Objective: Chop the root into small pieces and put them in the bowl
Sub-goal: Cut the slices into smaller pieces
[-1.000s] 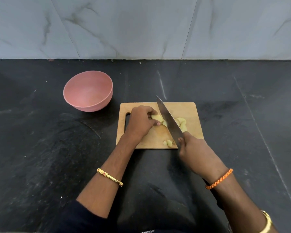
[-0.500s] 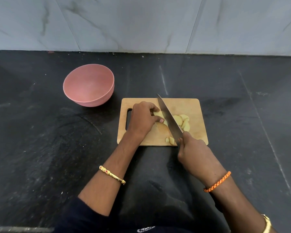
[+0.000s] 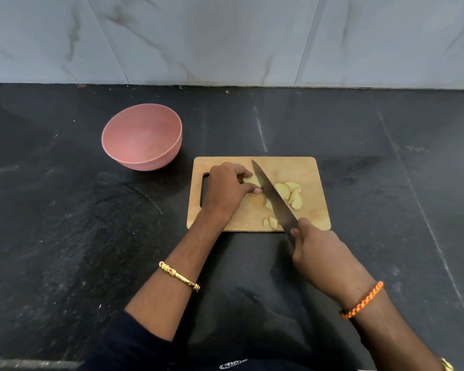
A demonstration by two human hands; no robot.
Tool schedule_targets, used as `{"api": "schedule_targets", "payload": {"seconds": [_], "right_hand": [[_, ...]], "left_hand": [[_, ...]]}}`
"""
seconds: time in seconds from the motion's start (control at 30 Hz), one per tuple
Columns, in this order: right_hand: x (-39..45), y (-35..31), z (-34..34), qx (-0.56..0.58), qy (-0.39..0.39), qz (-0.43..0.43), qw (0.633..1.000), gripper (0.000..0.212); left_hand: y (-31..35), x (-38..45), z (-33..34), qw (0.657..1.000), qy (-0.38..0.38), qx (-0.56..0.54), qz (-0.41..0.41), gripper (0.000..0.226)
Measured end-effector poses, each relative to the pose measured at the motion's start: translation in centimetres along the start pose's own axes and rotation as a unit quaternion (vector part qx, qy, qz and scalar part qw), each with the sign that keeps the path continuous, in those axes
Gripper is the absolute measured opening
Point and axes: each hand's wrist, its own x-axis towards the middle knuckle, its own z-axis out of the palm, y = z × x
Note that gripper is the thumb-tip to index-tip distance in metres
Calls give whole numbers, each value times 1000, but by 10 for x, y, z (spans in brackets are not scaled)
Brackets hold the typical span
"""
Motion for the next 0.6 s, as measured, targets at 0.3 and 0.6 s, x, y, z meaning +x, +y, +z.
{"api": "schedule_targets", "payload": {"seconds": [0.3, 0.6], "right_hand": [[14, -8, 2, 21, 32, -19, 999, 15], [13, -13, 17, -18, 34, -12, 999, 7]], "left_hand": [[-1, -5, -3, 1000, -13, -23, 5, 66], [-5, 1, -1, 1000, -2, 12, 12, 76]]}}
